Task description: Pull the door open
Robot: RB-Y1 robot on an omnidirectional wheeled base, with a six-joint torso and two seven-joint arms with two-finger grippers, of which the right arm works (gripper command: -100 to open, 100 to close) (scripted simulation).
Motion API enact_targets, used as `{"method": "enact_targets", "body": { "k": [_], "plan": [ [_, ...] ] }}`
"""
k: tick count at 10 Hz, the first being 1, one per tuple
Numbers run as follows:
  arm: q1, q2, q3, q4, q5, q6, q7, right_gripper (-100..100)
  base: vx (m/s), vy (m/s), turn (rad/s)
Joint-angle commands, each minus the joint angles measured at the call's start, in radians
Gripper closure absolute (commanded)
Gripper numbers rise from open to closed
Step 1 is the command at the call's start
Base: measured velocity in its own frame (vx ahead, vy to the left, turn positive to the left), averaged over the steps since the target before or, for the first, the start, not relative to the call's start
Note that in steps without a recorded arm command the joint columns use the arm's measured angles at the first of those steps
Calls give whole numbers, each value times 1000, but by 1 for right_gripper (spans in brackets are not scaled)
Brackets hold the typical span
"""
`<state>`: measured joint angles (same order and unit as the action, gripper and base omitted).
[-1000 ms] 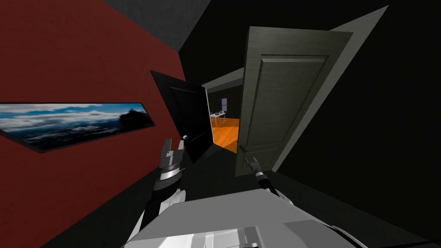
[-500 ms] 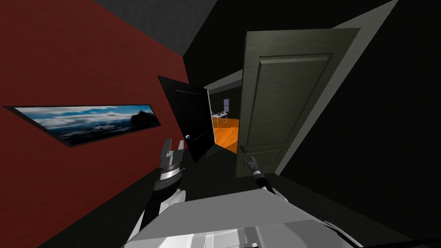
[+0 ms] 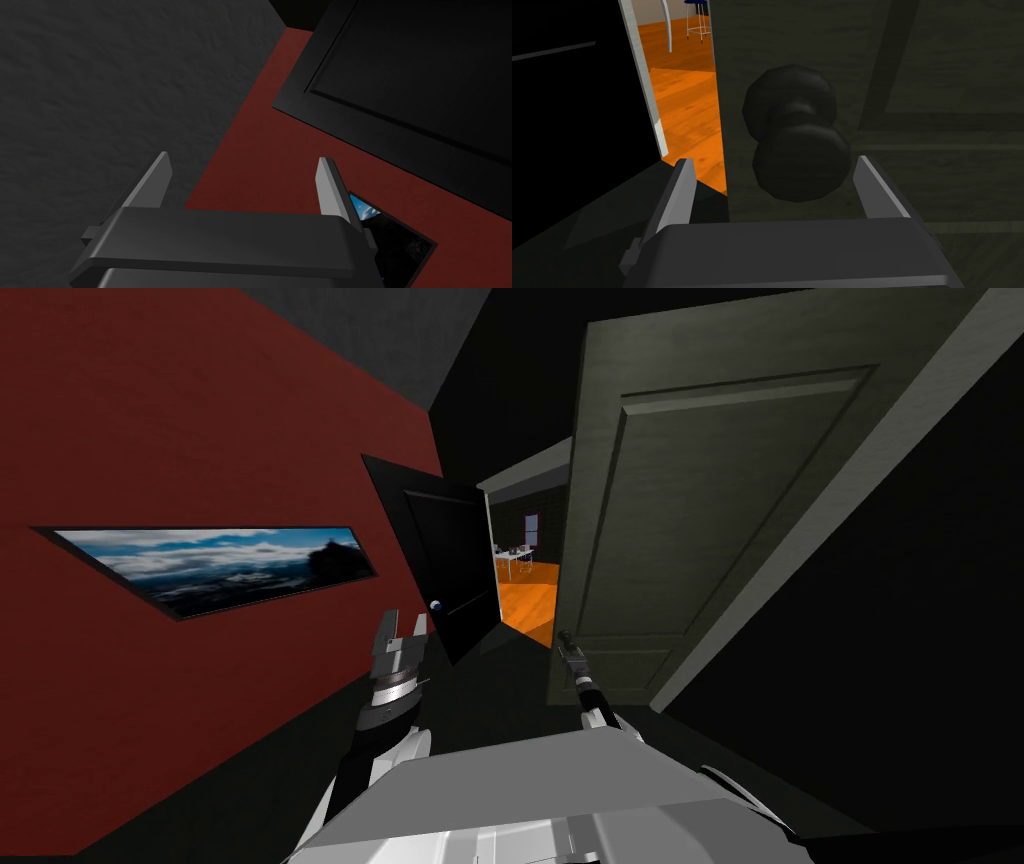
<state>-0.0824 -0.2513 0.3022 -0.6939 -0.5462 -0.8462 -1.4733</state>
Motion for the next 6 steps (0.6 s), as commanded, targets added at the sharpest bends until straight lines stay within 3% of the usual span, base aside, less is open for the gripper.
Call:
{"method": "enact_targets", "body": {
  "k": [1, 2, 6],
  "plan": [
    [0, 0, 0, 0, 0, 0, 0, -100, 31, -70, 28],
    [0, 0, 0, 0, 0, 0, 0, 100, -5, 9, -21],
    [0, 0, 0, 0, 0, 0, 0, 100, -8, 18, -2]
  ]
}}
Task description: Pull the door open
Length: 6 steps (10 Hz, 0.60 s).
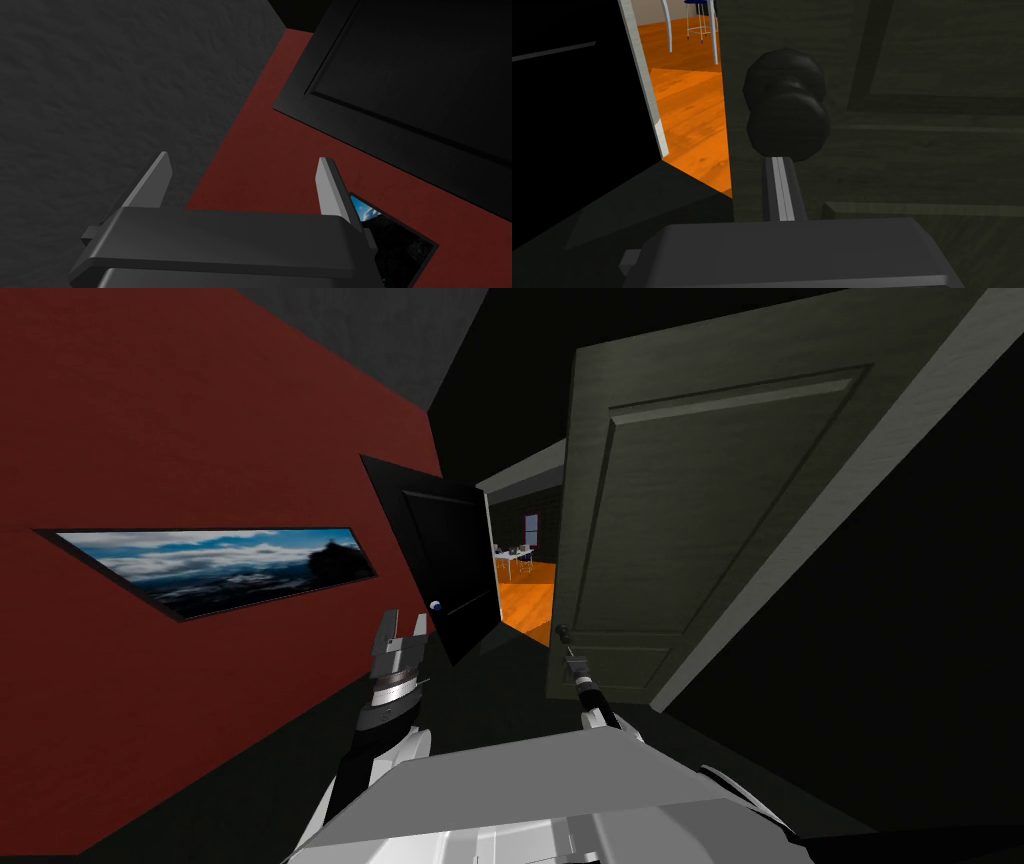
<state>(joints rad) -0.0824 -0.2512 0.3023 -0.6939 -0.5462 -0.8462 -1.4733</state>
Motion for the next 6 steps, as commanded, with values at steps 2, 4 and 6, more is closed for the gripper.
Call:
{"method": "enact_targets", "body": {
  "k": [2, 4, 6],
  "plan": [
    [0, -7, -8, -1, -5, 6, -3, -100, -36, 46, -7],
    [-1, -15, -17, -2, -10, 12, -5, -100, -148, 146, -56],
    [-5, -16, -19, 3, -10, 10, -6, -100, -158, 30, -59]
  ]
}}
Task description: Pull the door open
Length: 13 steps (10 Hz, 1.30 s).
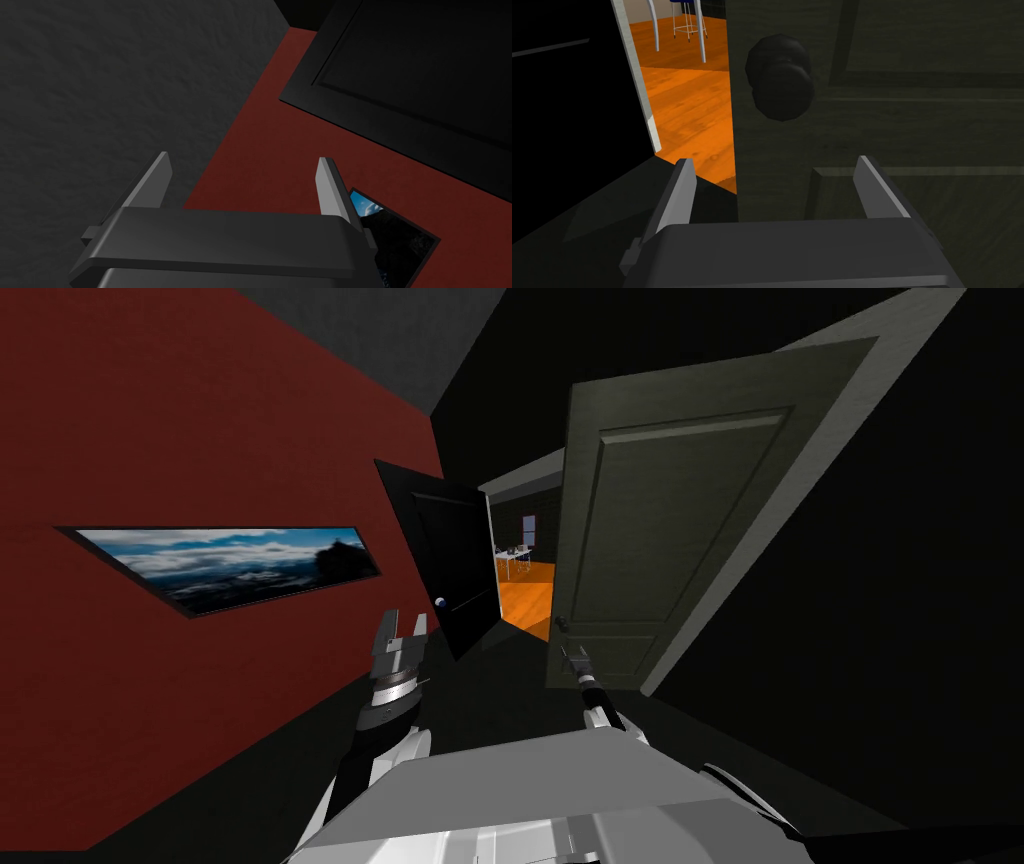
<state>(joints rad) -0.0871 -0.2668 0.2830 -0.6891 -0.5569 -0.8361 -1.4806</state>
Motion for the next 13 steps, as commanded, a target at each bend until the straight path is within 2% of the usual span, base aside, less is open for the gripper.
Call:
{"method": "enact_targets", "body": {
  "k": [1, 5, 7, 8, 9, 13],
  "plan": [
    [9, -21, -7, 10, -6, -11, -20, -100, 99, 59, 133],
    [39, -88, -30, 41, -25, -48, -84, -100, 232, 27, 168],
    [50, -114, -39, 53, -32, -62, -109, -100, 186, -13, 98],
    [41, -104, -36, 55, -30, -55, -99, -100, 82, -20, 20],
    [41, -104, -36, 55, -30, -55, -99, 100, -10, -2, -36],
    [41, -104, -36, 55, -30, -55, -99, 100, -19, 0, 1]
  ]
}}
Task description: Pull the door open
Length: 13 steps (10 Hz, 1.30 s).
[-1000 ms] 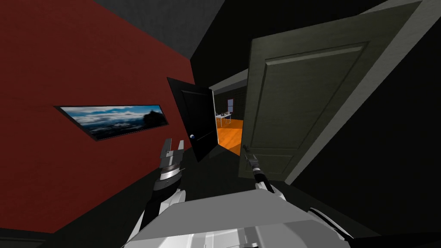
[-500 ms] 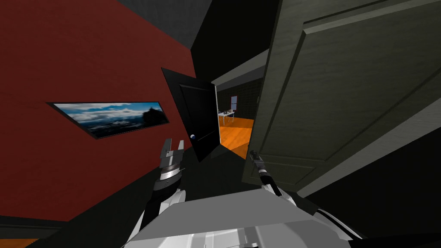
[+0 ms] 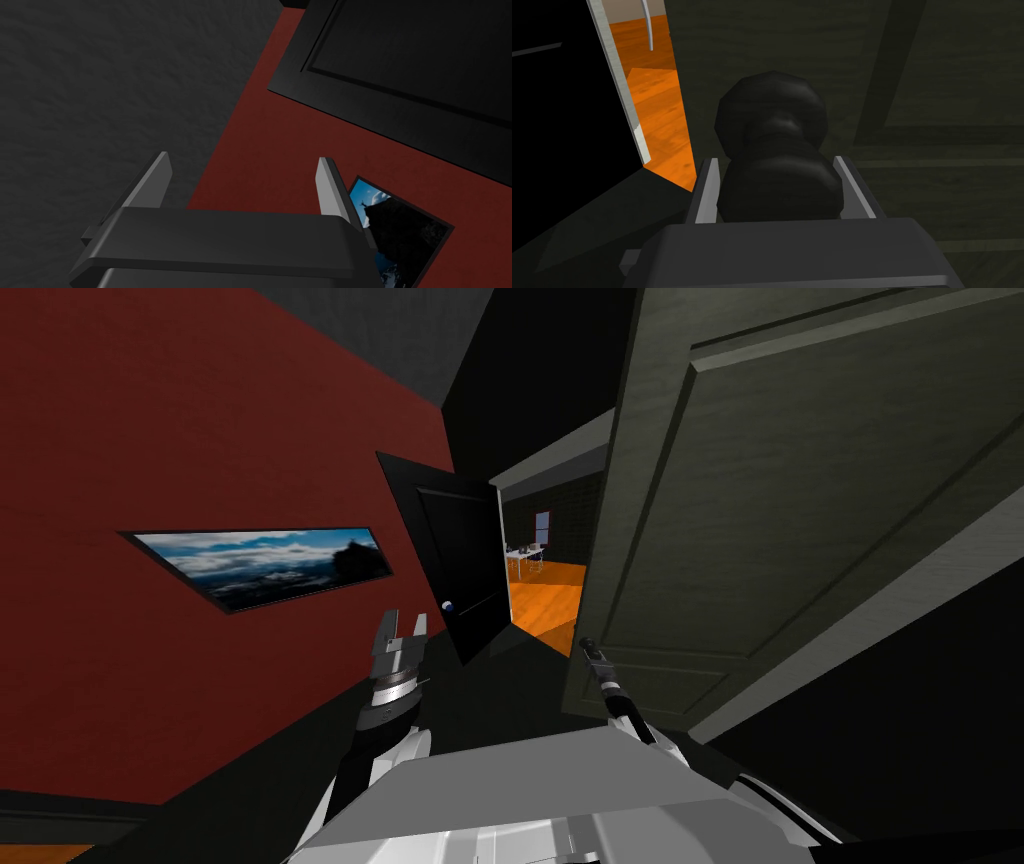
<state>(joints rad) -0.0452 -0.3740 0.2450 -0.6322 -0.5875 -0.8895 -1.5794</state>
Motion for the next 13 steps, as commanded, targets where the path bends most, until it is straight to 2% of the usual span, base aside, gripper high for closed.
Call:
{"method": "enact_targets", "body": {
  "k": [1, 2, 9, 10, 11, 13],
  "plan": [
    [-1, 3, 2, -2, 1, -2, 0, 100, 0, 0, 0],
    [8, -13, 19, -5, 8, -9, -20, 100, -127, -30, 61],
    [47, -82, 121, -33, 52, -59, -125, 100, -219, -46, 80],
    [50, -87, 128, -35, 55, -62, -132, 100, -192, -61, 66],
    [53, -83, 122, -42, 52, -50, -122, 100, -80, -17, 19],
    [70, -103, 148, -41, 64, -80, -150, 100, -175, -48, 134]
  ]
}}
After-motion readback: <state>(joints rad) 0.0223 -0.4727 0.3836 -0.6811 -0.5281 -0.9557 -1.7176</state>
